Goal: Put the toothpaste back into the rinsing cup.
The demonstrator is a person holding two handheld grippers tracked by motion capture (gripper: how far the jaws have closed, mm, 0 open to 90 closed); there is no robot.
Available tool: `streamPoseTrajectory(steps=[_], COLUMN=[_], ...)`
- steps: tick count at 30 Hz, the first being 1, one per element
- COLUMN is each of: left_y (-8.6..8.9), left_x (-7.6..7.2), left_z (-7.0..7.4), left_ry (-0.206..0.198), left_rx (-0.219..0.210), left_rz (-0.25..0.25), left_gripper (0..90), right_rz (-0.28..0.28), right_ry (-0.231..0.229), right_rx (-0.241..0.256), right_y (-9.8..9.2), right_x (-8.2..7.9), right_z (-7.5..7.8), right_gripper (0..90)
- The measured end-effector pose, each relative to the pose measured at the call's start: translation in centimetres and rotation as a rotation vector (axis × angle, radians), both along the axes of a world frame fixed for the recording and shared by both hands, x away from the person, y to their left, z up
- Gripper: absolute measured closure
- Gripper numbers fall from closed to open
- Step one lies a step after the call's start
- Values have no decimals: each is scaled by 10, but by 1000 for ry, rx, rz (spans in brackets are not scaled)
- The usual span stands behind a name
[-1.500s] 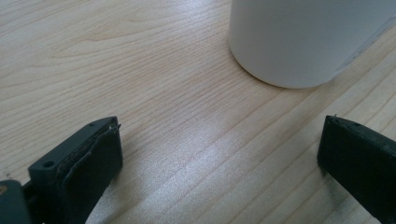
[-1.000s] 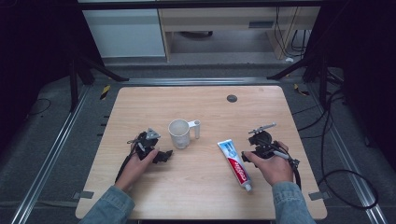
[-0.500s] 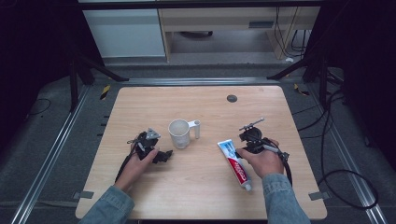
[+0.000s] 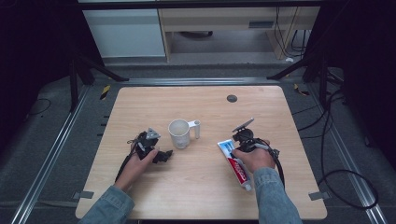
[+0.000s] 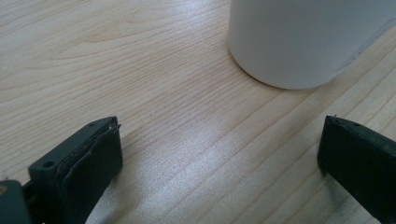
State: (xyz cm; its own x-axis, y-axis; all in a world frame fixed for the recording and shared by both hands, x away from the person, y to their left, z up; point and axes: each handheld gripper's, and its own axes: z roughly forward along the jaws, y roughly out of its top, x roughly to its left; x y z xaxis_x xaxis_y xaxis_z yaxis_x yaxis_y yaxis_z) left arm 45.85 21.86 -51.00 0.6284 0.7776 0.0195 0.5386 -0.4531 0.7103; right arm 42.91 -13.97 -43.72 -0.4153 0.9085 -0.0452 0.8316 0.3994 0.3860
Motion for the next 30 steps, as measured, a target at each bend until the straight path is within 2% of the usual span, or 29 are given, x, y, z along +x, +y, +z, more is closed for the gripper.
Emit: streamPoseTrajectory(steps=[6,11,30], left_y=[0,0,0], left_x=[0,0,0], left_z=[0,0,0], left_ry=[0,0,0], left_rx=[0,0,0], left_rz=[-1,-2,-2], left_gripper=[0,0,0], right_rz=[2,17,1], right_ry=[30,58,102], right_rx=[29,23,24], right_y=[8,18,21], right_x=[5,8,19], right_z=[-10,-19,-35], right_gripper=[377,371,392])
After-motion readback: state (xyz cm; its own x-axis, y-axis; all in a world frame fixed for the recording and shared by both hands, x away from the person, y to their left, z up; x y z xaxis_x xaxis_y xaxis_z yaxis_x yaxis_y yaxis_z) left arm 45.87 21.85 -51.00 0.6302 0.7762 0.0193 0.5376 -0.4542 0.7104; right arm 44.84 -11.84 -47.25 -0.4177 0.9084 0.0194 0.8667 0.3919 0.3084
